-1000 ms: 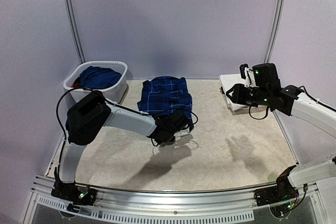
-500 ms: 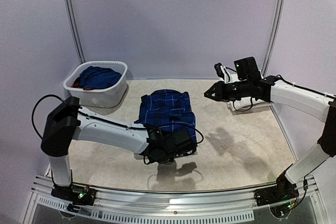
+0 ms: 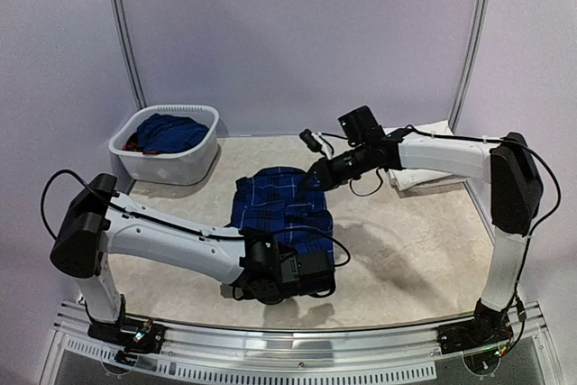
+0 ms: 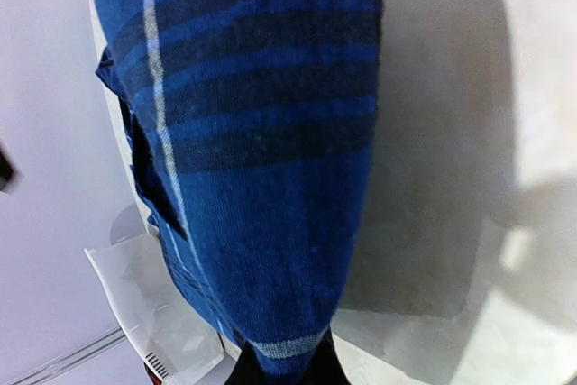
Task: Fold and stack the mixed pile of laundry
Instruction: Move the 2/3-rectangle-folded shirt to the center of the board, then fold the 2/3-rectangle-folded shirt at the center of the board.
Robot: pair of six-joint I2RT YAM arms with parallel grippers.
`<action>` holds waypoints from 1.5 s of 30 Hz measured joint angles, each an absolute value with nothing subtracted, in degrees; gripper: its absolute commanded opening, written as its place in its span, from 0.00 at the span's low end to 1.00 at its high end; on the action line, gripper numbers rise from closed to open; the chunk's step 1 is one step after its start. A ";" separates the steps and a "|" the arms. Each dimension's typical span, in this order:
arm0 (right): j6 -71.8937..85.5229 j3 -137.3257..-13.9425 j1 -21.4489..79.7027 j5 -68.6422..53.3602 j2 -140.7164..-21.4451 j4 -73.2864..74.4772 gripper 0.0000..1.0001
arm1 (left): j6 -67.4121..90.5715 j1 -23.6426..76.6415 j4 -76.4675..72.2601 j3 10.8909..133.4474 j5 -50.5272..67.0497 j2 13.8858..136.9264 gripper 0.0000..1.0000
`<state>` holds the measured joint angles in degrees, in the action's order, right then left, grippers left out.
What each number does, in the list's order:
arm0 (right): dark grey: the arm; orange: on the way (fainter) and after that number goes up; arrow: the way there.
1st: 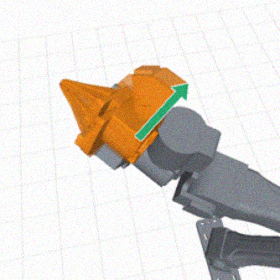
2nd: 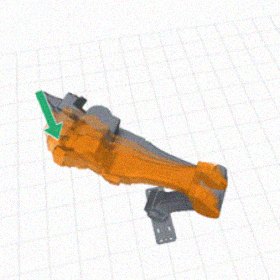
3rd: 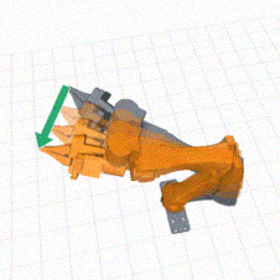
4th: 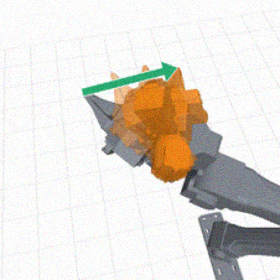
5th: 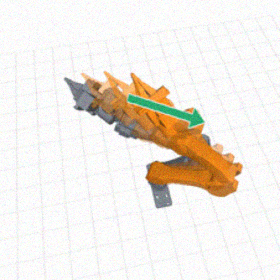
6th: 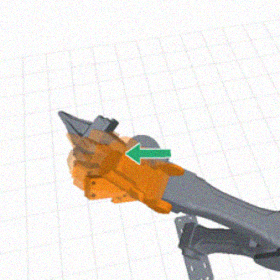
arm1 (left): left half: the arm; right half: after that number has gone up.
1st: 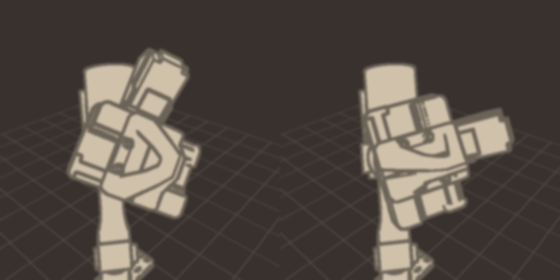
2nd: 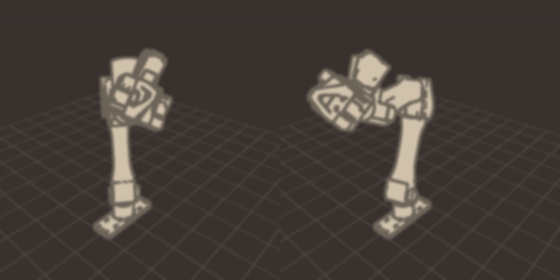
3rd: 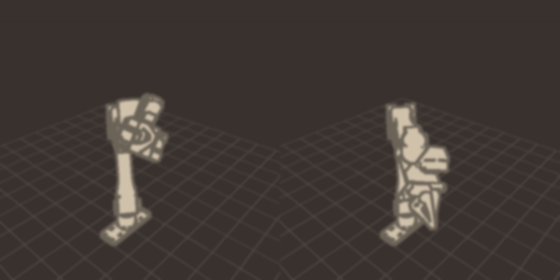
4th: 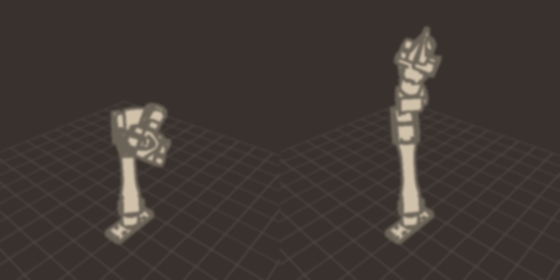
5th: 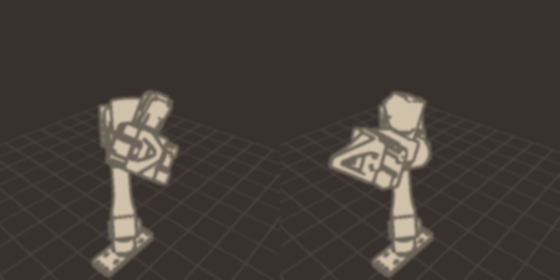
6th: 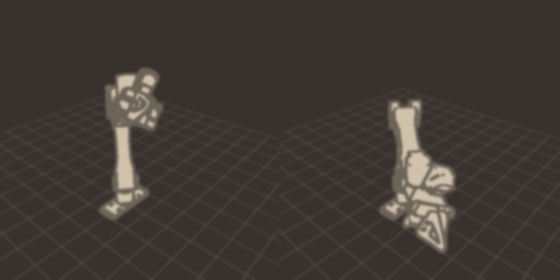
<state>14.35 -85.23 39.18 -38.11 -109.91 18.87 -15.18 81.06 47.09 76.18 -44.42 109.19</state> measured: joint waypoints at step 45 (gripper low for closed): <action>6.37 -97.78 53.52 -44.10 -133.23 23.49 0.08 | -18.41 85.58 52.23 78.52 -42.28 98.37 0.00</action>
<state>6.37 -97.78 53.52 -44.10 -133.23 23.49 -18.41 85.58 52.23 78.52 -42.28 98.37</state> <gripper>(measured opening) 0.055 0.058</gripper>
